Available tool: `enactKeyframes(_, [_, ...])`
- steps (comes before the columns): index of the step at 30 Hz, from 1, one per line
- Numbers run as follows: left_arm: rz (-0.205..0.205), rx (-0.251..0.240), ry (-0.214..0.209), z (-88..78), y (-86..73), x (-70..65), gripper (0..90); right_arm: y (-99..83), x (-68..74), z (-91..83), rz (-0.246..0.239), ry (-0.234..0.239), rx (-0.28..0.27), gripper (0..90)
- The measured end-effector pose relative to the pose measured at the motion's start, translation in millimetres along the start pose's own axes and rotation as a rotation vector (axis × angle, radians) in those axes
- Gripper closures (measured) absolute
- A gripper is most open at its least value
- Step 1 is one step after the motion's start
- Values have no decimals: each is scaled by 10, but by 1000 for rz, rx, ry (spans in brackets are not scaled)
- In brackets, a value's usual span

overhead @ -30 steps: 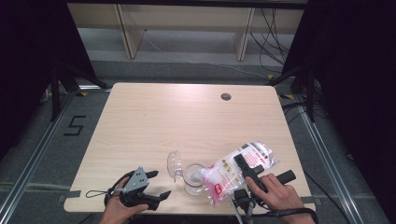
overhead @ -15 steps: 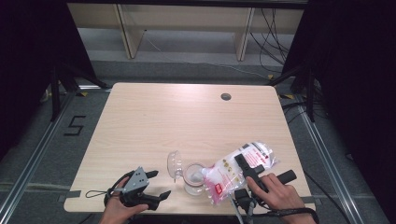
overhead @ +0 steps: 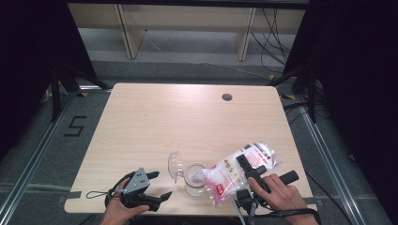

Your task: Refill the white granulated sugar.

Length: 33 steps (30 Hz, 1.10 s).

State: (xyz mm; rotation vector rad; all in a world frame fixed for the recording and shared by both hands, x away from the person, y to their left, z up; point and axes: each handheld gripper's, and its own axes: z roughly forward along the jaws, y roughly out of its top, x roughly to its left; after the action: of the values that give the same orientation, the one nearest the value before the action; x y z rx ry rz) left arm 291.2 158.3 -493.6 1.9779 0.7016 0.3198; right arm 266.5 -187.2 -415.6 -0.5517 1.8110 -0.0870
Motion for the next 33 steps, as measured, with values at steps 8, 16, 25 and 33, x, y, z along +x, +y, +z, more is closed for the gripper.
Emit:
enactKeyframes(8, [0,3,5,-3,3,1,174,26,9,2,-33,9,10,524])
enactKeyframes(16, [6,5,0,-8,3,6,174,39,21,-9,-14,11,14,524])
enactKeyframes(25, [8,7,0,-6,2,6,174,27,20,-3,-21,9,6,526])
enactKeyframes(33, [6,5,0,-8,3,4,174,19,6,-10,-17,10,2,527])
